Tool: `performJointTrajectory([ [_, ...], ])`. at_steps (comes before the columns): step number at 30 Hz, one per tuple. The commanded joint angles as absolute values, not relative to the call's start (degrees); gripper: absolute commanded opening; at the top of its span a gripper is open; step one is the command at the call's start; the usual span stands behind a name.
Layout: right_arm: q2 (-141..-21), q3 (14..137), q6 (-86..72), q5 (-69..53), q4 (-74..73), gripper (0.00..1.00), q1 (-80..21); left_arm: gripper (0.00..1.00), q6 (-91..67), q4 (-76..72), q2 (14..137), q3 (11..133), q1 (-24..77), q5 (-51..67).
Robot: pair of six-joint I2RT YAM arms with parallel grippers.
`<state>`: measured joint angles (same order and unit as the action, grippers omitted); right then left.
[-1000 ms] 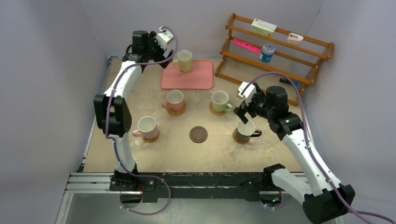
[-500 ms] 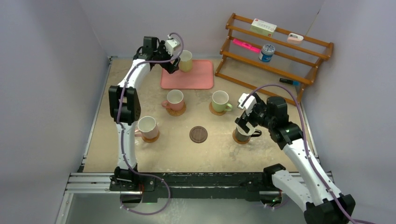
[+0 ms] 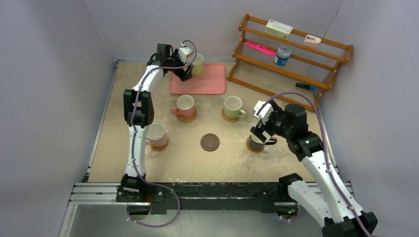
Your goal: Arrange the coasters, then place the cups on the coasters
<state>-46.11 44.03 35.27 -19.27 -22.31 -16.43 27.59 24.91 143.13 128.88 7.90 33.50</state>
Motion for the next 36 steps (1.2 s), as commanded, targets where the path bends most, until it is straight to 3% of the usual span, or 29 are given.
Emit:
performJointTrajectory([
  [1,-43.24,47.11,36.63,-18.11,-26.03,0.98,-16.20,0.88,26.12,23.54,145.40,134.80,7.73,36.39],
  [13,-40.34,47.37,37.05,-17.90,-26.84,0.98,-16.21,0.65,24.38,26.84,144.37,134.65,7.82,47.95],
  [21,-40.14,46.86,37.18,-18.34,-25.96,0.98,-16.21,0.53,23.73,24.34,140.50,129.05,7.95,45.85],
  [28,-39.03,45.91,37.31,-18.73,-25.51,0.98,-16.20,0.51,19.37,20.01,140.53,128.78,8.52,35.44],
  [36,-39.20,45.49,37.35,-18.54,-24.66,0.98,-16.19,0.51,18.26,19.09,140.48,129.34,9.25,34.68],
])
